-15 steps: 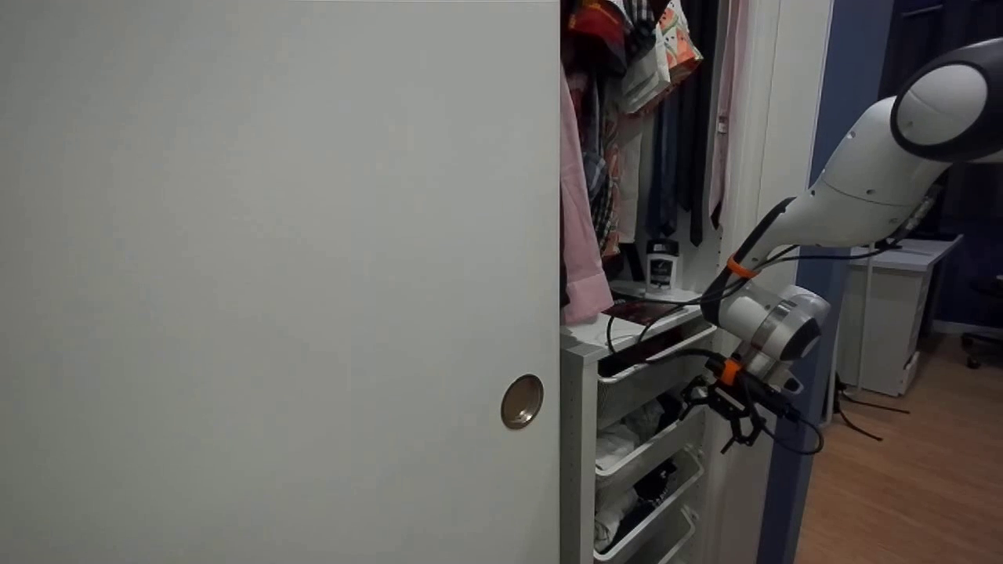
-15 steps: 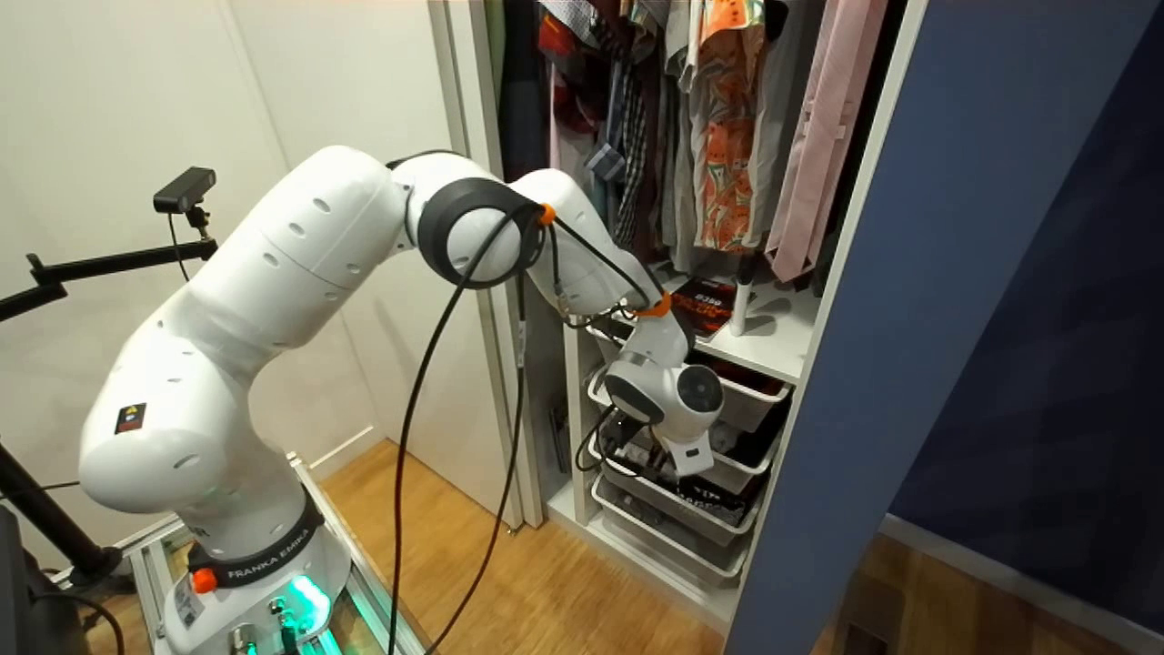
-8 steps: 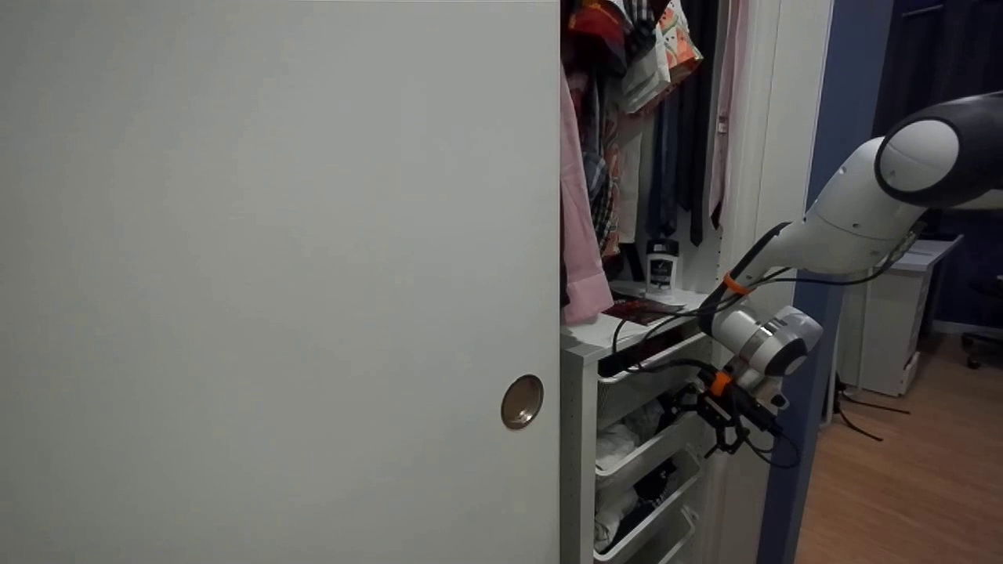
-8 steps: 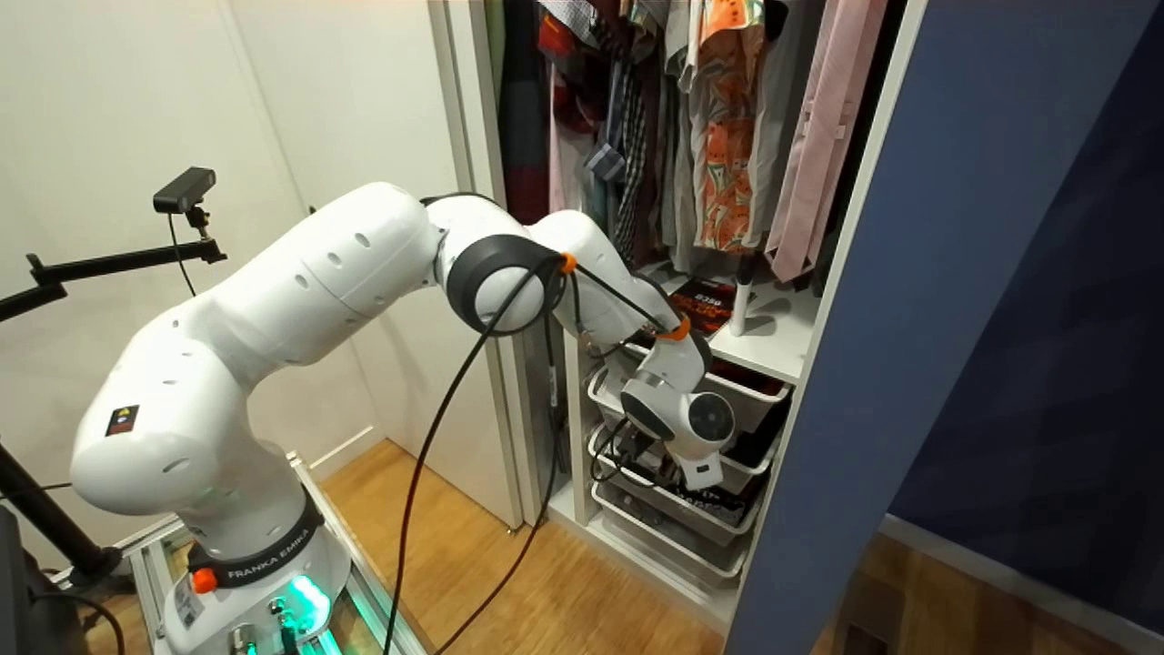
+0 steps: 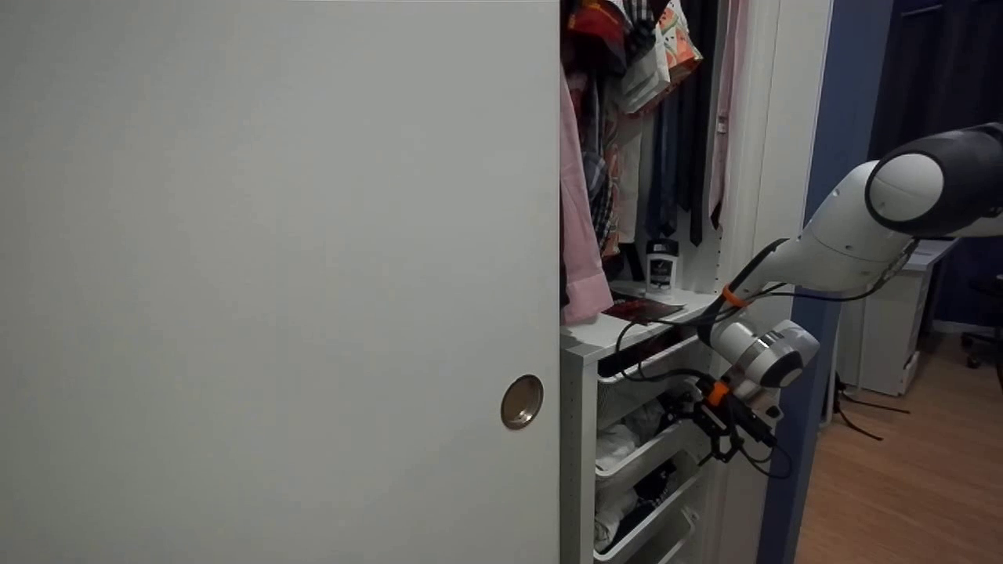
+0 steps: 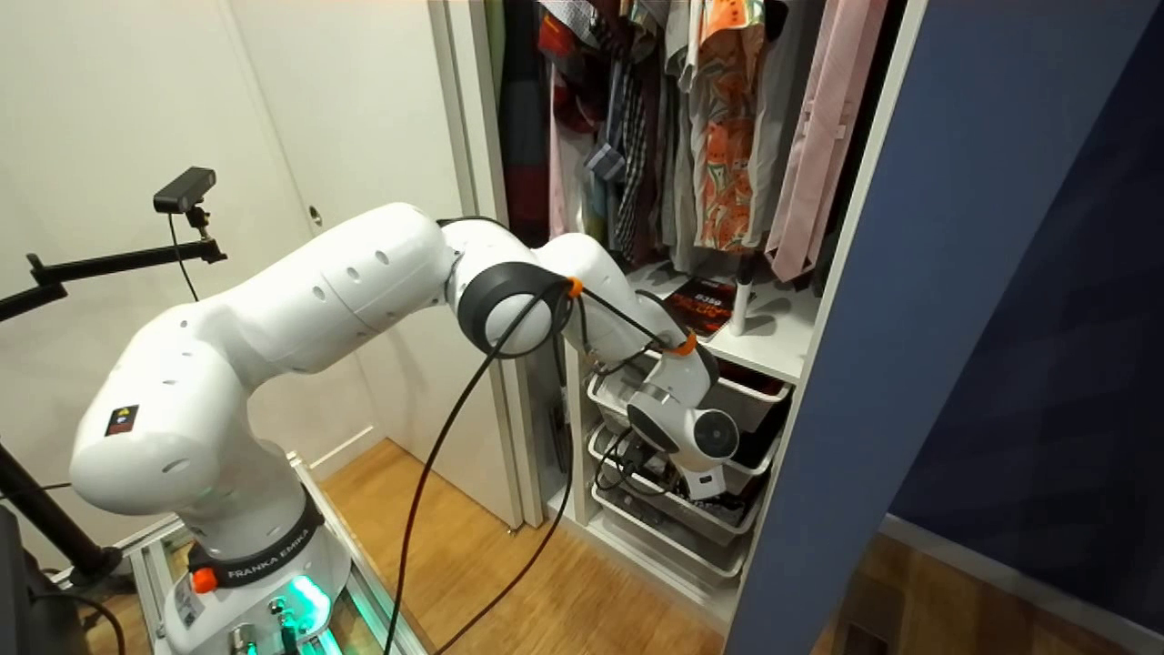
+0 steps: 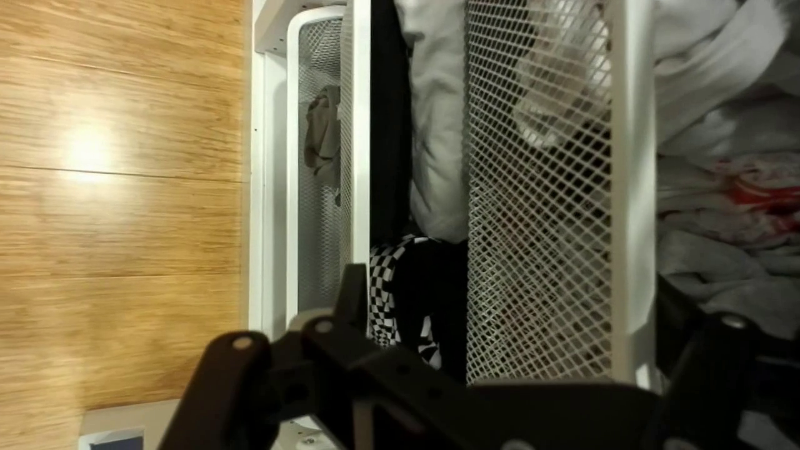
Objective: Pull out the second drawer fully
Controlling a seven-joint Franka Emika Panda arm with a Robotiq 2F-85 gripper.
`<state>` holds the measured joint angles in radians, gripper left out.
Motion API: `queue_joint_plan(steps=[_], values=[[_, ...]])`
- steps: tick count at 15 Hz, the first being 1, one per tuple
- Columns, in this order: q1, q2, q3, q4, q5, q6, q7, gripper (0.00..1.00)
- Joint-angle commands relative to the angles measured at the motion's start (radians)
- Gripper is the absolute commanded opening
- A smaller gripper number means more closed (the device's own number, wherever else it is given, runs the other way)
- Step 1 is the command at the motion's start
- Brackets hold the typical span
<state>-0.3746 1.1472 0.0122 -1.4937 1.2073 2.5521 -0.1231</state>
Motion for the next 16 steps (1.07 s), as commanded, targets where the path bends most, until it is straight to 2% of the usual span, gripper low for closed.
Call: queue_joint_plan(steps=[1, 6, 9, 16], values=[[0.046, 0.015, -0.072, 0.011, -0.065, -0.05, 0.118, 1.0], [0.08, -0.015, -0.144, -0.029, -0.165, -0.109, 0.249, 1.0], [0.09, -0.02, -0.192, -0.052, -0.27, -0.18, 0.32, 1.0], [0.07, -0.055, -0.251, -0.11, -0.486, -0.317, 0.321, 1.0]])
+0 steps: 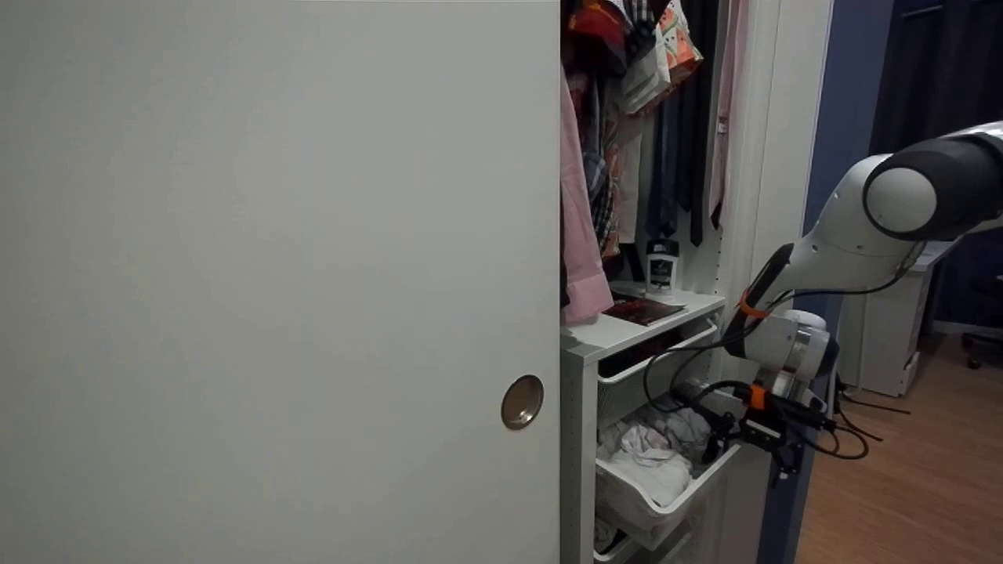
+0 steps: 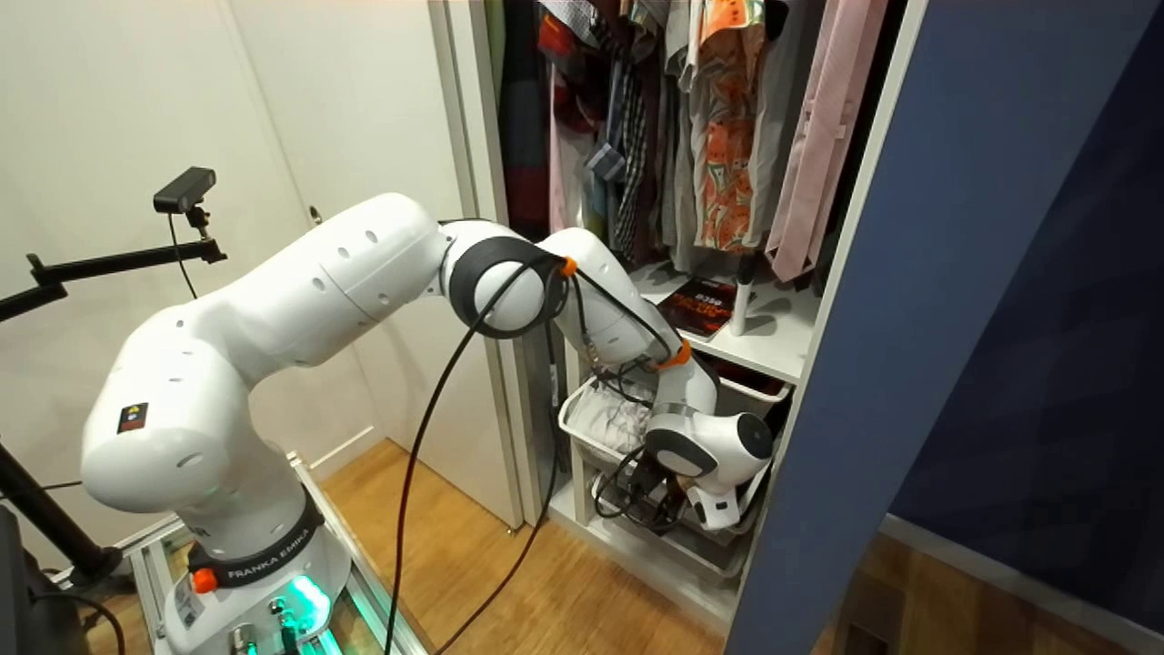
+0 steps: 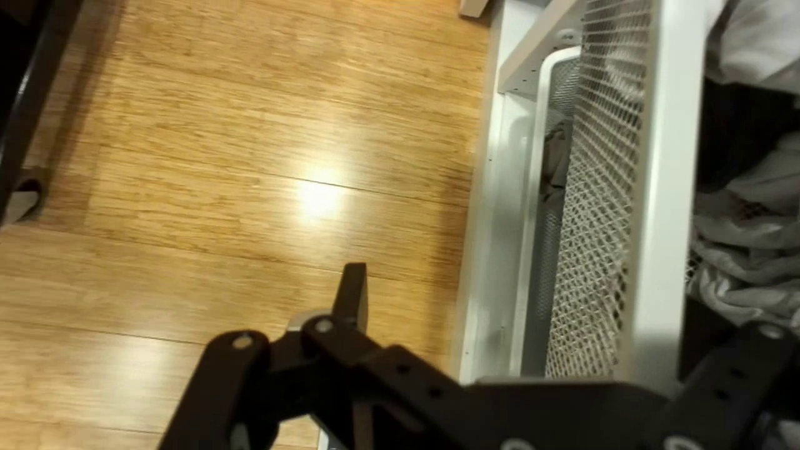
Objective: Pull out the second drawer fully
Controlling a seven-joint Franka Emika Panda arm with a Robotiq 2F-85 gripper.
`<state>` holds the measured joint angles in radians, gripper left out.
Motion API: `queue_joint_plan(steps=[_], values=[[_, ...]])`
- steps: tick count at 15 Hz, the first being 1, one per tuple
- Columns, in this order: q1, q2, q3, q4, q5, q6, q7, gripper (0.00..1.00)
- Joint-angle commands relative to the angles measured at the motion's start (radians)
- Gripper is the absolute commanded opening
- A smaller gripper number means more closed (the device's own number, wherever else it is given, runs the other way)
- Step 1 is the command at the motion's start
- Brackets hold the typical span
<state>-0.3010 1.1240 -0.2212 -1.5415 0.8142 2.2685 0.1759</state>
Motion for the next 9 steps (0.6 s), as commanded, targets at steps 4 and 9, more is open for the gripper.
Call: queue_joint_plan(steps=[4, 9], values=[[-0.005, -0.059, -0.035, -0.104, -0.198, -0.079, 0.029, 1.0], [0.006, -0.107, -0.049, -0.187, -0.321, -0.073, 0.065, 1.0]])
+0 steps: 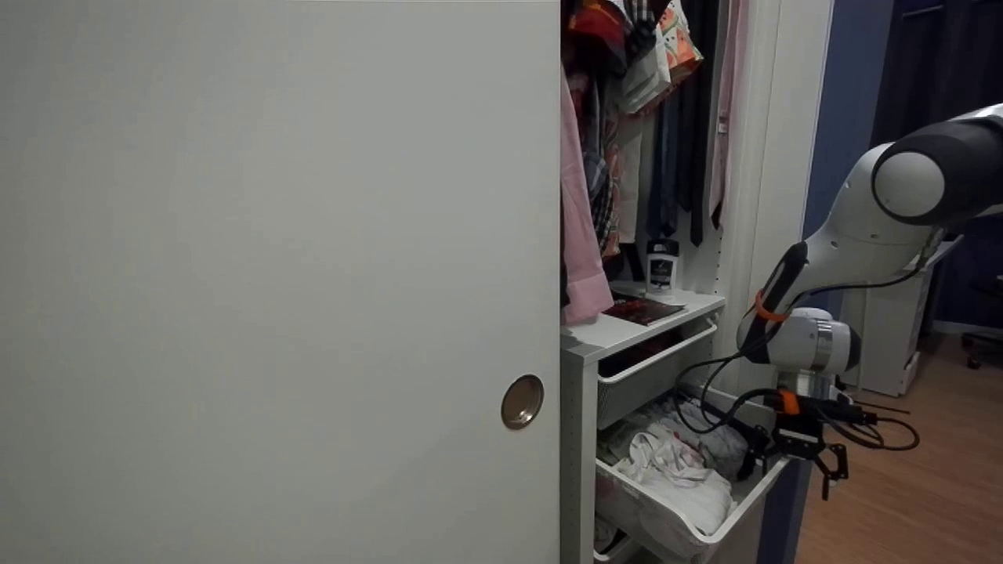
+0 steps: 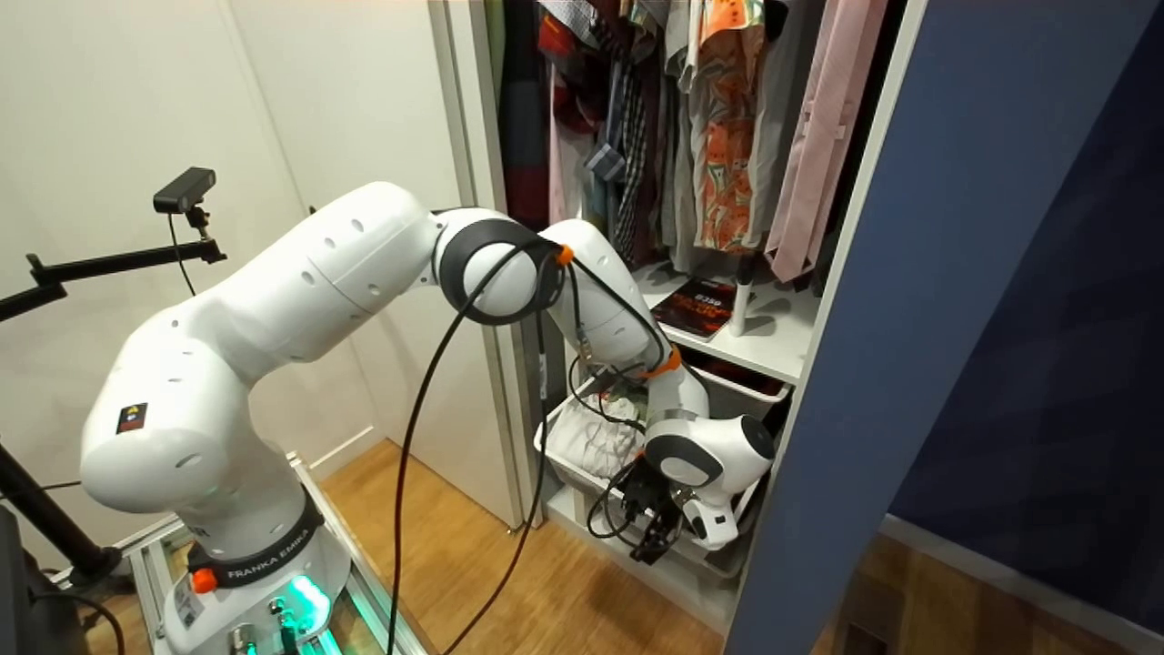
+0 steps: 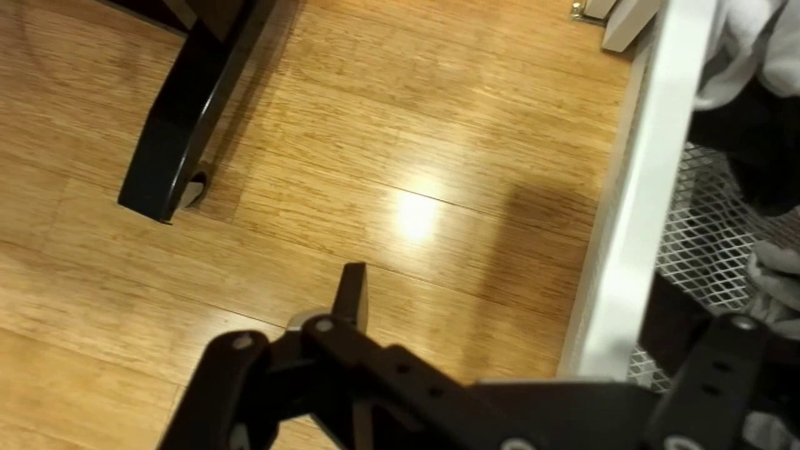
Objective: Pull out the second drawer fully
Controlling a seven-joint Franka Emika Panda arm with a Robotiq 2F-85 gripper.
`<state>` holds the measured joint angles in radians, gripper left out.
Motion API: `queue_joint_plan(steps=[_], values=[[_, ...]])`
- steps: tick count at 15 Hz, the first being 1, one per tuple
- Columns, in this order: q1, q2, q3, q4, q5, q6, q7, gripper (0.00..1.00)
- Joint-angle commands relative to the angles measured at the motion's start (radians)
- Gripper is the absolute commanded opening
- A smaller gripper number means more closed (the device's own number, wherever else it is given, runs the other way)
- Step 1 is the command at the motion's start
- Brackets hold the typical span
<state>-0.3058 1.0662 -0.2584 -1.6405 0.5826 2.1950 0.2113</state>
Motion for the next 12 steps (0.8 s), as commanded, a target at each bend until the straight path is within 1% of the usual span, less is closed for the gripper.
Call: queue_joint_plan(steps=[1, 6, 10, 12], values=[[0.013, -0.059, -0.016, -0.105, -0.12, -0.012, 0.036, 1.0], [0.043, -0.089, -0.052, -0.174, -0.256, -0.023, 0.086, 1.0], [0.058, -0.098, -0.067, -0.215, -0.326, -0.024, 0.101, 1.0], [0.018, -0.128, -0.02, -0.225, -0.287, -0.011, 0.048, 1.0]])
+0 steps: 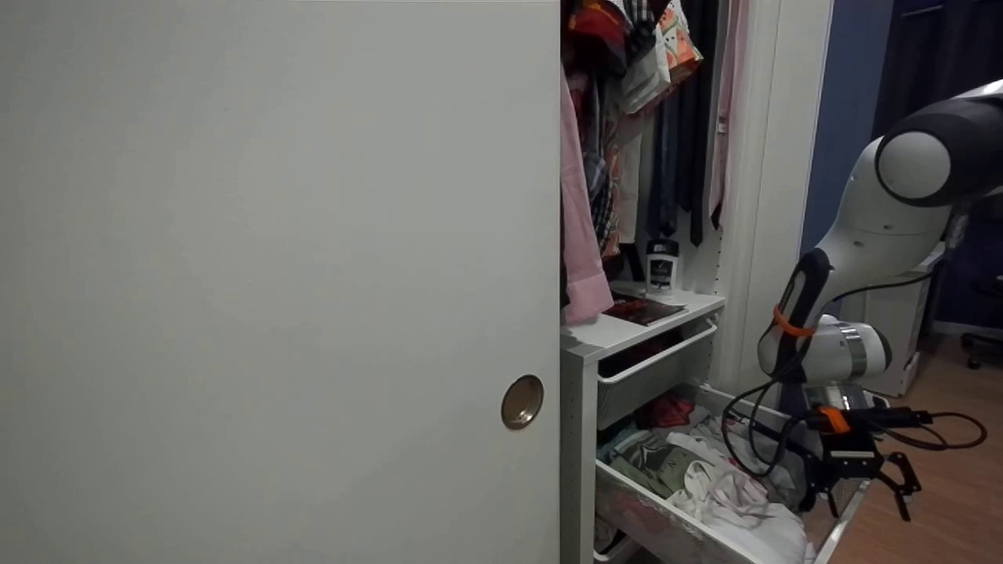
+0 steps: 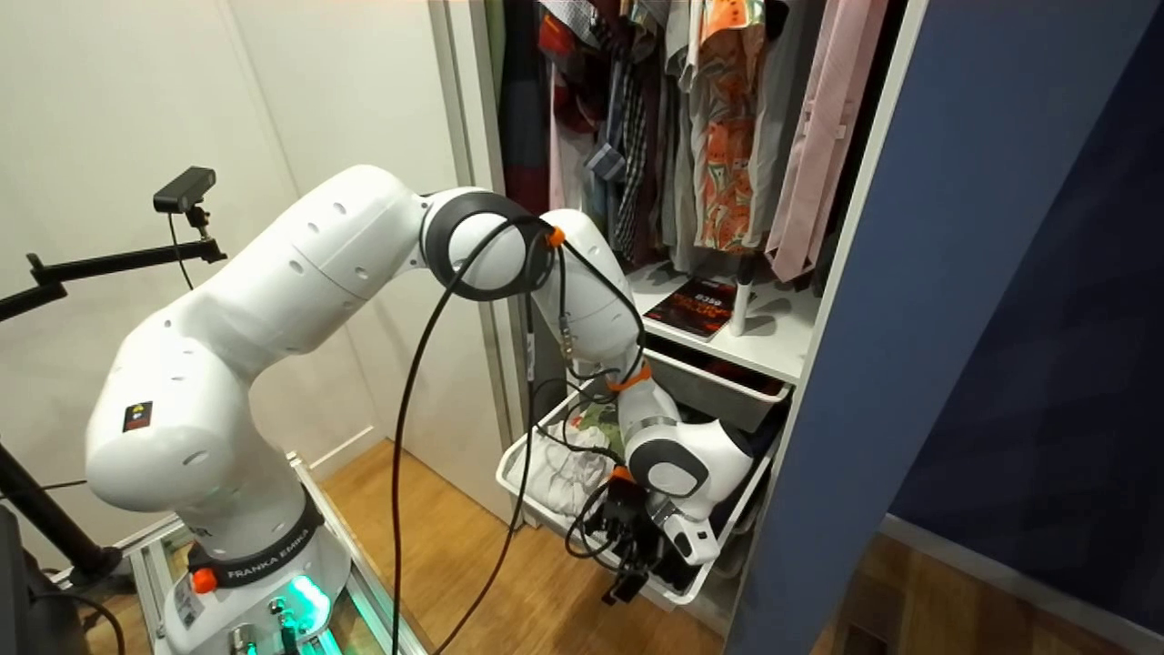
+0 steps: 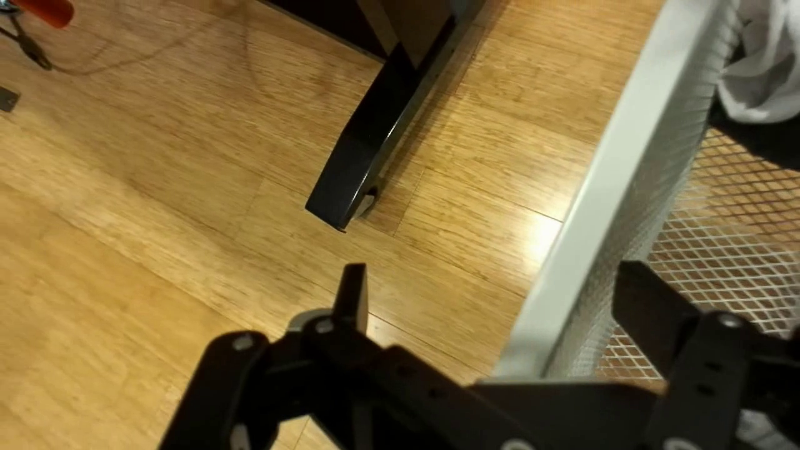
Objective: Pull out the second drawer fully
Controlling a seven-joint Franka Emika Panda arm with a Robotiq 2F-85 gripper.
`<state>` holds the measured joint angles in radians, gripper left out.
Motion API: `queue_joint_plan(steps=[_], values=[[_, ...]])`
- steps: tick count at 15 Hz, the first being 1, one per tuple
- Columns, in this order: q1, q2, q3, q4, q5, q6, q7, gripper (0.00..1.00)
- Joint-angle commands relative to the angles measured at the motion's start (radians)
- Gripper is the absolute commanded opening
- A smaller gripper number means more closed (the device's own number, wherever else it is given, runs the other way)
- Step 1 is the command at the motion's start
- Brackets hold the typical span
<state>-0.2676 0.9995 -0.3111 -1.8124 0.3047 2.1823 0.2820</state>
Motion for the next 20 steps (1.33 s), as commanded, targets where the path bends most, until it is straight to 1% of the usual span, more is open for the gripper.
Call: queue_joint_plan(steps=[1, 2, 4, 5, 6, 7, 12, 13, 15, 17, 18, 20], values=[[-0.039, -0.086, 0.061, -0.067, 0.019, 0.043, -0.062, 1.0], [-0.049, -0.114, 0.081, -0.084, 0.038, 0.061, -0.087, 1.0], [-0.054, -0.182, 0.109, -0.128, 0.037, 0.095, -0.143, 1.0], [-0.048, -0.216, 0.112, -0.153, 0.025, 0.13, -0.166, 1.0], [-0.052, -0.264, 0.121, -0.19, 0.02, 0.142, -0.208, 1.0], [-0.038, -0.301, 0.115, -0.218, 0.001, 0.177, -0.229, 1.0], [-0.042, -0.536, 0.159, -0.414, -0.002, 0.334, -0.4, 1.0], [-0.037, -0.583, 0.156, -0.456, -0.016, 0.375, -0.425, 1.0], [-0.058, -0.67, 0.177, -0.536, -0.014, 0.423, -0.527, 1.0], [-0.093, -0.754, 0.21, -0.609, 0.038, 0.477, -0.649, 1.0], [-0.12, -0.787, 0.233, -0.632, 0.083, 0.493, -0.724, 1.0], [-0.153, -0.846, 0.261, -0.667, 0.157, 0.521, -0.868, 1.0]])
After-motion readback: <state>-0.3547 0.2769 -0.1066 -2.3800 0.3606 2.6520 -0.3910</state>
